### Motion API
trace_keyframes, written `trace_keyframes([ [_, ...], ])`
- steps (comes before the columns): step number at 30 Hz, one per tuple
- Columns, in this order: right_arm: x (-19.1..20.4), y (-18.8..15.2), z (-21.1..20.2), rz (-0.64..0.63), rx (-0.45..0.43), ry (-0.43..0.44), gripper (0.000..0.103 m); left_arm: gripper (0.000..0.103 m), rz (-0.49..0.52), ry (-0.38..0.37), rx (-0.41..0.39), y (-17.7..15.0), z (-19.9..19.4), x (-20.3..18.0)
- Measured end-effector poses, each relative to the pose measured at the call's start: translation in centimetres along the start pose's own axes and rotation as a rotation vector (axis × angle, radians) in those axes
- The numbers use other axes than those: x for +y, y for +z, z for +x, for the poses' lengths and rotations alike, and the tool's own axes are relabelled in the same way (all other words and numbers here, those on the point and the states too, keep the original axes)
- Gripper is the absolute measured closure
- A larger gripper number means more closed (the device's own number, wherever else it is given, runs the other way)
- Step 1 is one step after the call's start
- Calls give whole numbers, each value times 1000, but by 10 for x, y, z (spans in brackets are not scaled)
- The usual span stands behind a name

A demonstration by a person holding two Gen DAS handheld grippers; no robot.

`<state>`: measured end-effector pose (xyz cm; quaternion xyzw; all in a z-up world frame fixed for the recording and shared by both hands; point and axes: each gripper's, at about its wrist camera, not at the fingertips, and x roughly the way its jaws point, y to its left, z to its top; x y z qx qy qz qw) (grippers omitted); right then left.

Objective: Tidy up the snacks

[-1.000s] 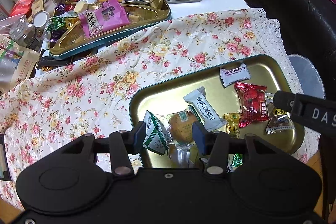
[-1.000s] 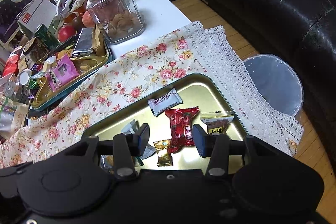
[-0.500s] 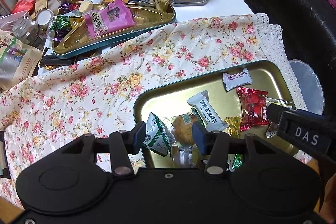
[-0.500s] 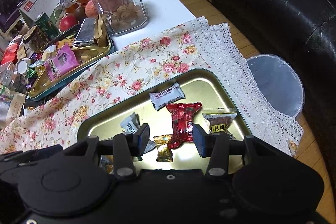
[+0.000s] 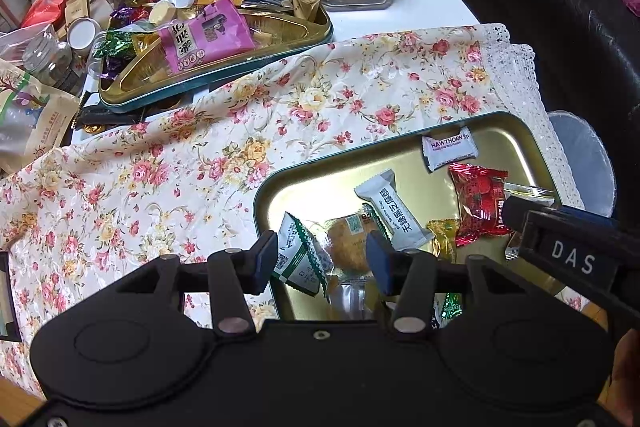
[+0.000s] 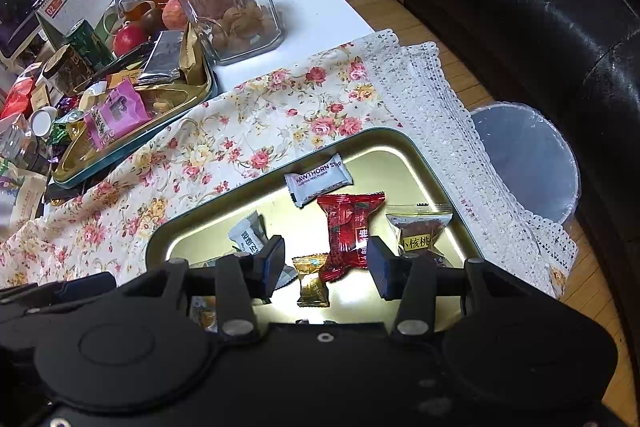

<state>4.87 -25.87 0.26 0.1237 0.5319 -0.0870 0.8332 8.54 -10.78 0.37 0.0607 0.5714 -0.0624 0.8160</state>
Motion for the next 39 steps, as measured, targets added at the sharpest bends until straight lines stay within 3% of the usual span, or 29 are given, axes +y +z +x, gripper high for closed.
trace_keyframes([
  [39, 10, -1, 0, -36, 6, 0, 55, 47, -47, -1, -1, -1, -3, 15],
])
